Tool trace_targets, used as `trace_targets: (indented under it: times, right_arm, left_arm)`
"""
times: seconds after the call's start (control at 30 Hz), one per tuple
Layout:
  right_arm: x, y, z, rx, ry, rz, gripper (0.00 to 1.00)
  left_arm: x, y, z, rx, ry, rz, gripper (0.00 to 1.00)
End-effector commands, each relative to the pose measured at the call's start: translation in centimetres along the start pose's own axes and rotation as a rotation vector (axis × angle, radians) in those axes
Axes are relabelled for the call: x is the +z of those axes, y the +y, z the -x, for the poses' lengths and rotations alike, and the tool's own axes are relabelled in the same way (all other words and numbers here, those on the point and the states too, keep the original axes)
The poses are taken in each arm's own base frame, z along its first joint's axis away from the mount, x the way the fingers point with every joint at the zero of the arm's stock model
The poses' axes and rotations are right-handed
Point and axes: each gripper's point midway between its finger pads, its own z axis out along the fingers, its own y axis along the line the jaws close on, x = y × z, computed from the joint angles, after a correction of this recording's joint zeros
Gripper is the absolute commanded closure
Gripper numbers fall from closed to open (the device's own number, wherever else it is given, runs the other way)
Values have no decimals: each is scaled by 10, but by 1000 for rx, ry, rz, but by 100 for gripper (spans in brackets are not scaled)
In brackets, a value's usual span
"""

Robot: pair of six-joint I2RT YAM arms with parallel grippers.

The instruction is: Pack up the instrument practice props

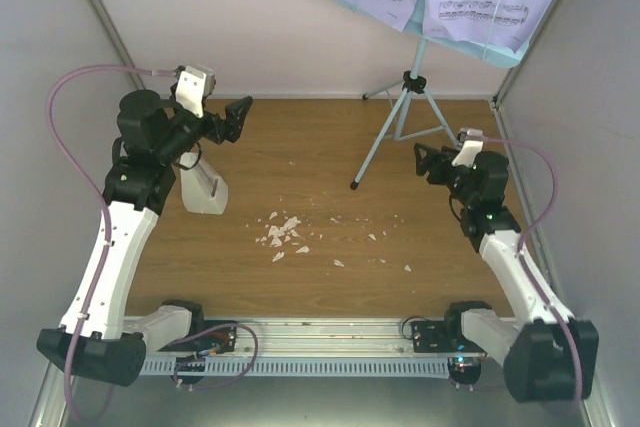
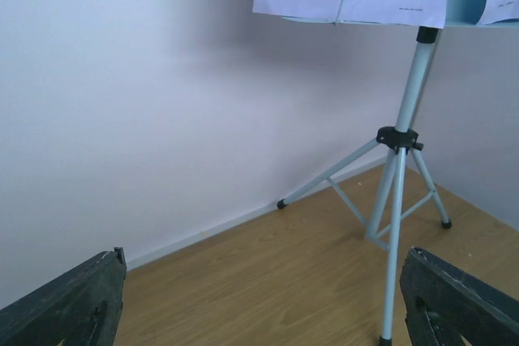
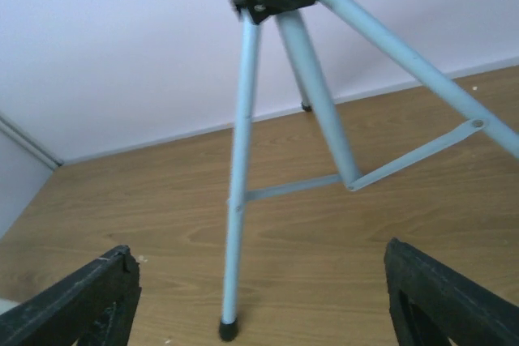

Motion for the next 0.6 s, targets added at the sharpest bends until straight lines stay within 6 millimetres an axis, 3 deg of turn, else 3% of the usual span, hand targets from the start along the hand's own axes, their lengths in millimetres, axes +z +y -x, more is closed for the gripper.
trace_targets:
  times: [0.0, 0.17, 0.33, 0.4, 0.57]
  right_arm:
    - [17, -2, 40, 9, -98, 123, 21]
    - [33, -2, 71, -123, -283, 155, 22]
    - [71, -2, 93, -164, -312, 219, 29]
    - [84, 1, 109, -195, -339, 241, 32]
    - [113, -2, 125, -250, -368, 258, 35]
  left_arm:
    - [9, -8, 4, -6, -37, -53, 7]
    - [8, 4, -22, 28, -28, 22, 4]
    - [18, 11, -52, 19, 27, 34, 2]
    - [22, 12, -58, 11, 51, 33, 2]
    - [21, 20, -62, 10, 57, 57, 2]
